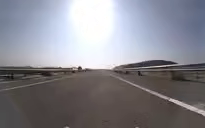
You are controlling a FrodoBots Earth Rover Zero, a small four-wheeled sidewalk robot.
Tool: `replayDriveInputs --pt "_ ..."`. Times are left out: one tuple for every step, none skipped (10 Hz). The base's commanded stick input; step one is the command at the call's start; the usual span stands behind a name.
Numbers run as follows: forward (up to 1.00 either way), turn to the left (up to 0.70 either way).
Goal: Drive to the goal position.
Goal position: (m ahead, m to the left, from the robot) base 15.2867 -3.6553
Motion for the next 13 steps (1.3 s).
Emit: replayDriveInputs --pt "1.00 0.00" --pt "1.00 0.00" --pt "1.00 0.00" --pt "1.00 0.00" --pt "1.00 0.00" --pt "1.00 0.00" --pt "1.00 0.00" --pt "1.00 0.00" --pt "1.00 0.00" --pt "1.00 0.00" --pt "1.00 0.00" --pt "1.00 0.00" --pt "1.00 0.00"
